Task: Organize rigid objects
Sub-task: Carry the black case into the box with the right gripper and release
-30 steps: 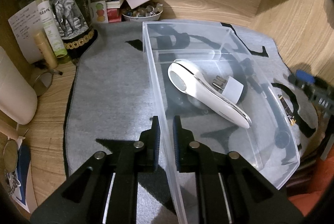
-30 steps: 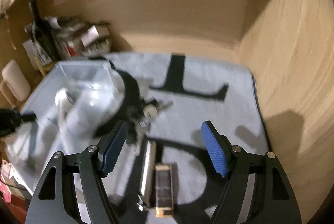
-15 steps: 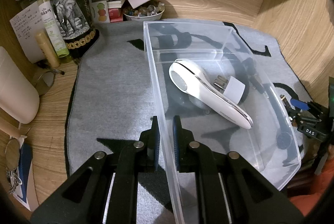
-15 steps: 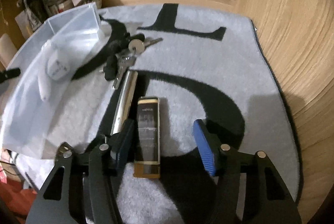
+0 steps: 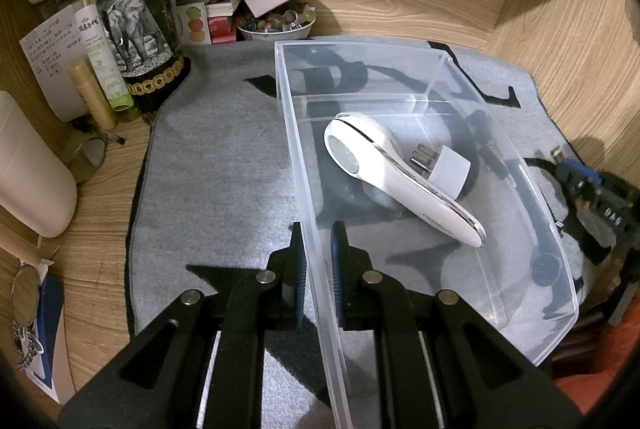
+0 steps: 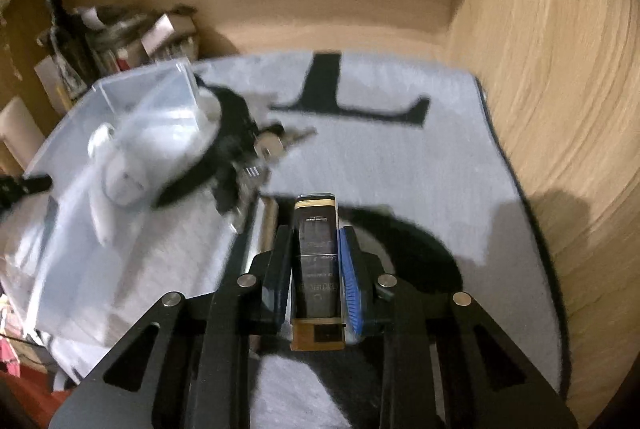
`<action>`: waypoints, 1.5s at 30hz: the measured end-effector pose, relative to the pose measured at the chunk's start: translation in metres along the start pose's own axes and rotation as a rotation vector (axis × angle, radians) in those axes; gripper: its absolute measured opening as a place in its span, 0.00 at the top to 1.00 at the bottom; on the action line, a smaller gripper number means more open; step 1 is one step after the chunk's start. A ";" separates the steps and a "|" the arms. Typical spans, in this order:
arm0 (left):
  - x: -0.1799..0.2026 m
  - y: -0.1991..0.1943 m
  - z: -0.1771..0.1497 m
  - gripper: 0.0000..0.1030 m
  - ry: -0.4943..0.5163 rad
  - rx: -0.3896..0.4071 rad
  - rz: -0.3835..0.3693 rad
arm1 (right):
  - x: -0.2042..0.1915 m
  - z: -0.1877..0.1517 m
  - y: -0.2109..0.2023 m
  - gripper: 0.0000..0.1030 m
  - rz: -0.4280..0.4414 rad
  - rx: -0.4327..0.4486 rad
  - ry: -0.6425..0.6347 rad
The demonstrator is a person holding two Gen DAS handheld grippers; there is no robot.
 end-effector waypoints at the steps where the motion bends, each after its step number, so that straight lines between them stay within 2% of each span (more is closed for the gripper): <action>1: 0.000 0.000 0.000 0.89 0.001 0.001 0.000 | -0.003 0.005 -0.004 0.79 0.004 0.017 -0.006; 11: 0.001 0.000 0.000 0.89 0.001 0.001 0.001 | -0.043 0.057 -0.033 0.79 0.081 0.180 -0.083; 17: 0.003 0.001 0.000 0.89 0.008 -0.003 0.003 | -0.071 0.078 -0.038 0.79 0.147 0.233 -0.132; 23: 0.003 0.000 0.000 0.89 0.009 -0.003 0.004 | -0.099 0.087 -0.039 0.79 0.206 0.243 -0.191; 27: 0.003 0.000 0.000 0.89 0.009 -0.003 0.003 | -0.116 0.090 -0.032 0.79 0.241 0.230 -0.229; 37: 0.004 0.001 0.001 0.89 0.009 0.000 -0.006 | -0.162 0.082 0.006 0.79 0.310 0.096 -0.353; 45: 0.003 0.001 0.000 0.89 0.013 0.005 -0.011 | -0.179 0.074 0.026 0.79 0.361 -0.003 -0.398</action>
Point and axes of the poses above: each gripper's, at about its wrist camera, not at the fingertips, and y roughly the way its jaws point, x to its right, z to its top, the point moved 4 cm from there along y, roughly the way its jaws point, and after that the axes turned 8 degrees about -y, right-handed, at the moved point
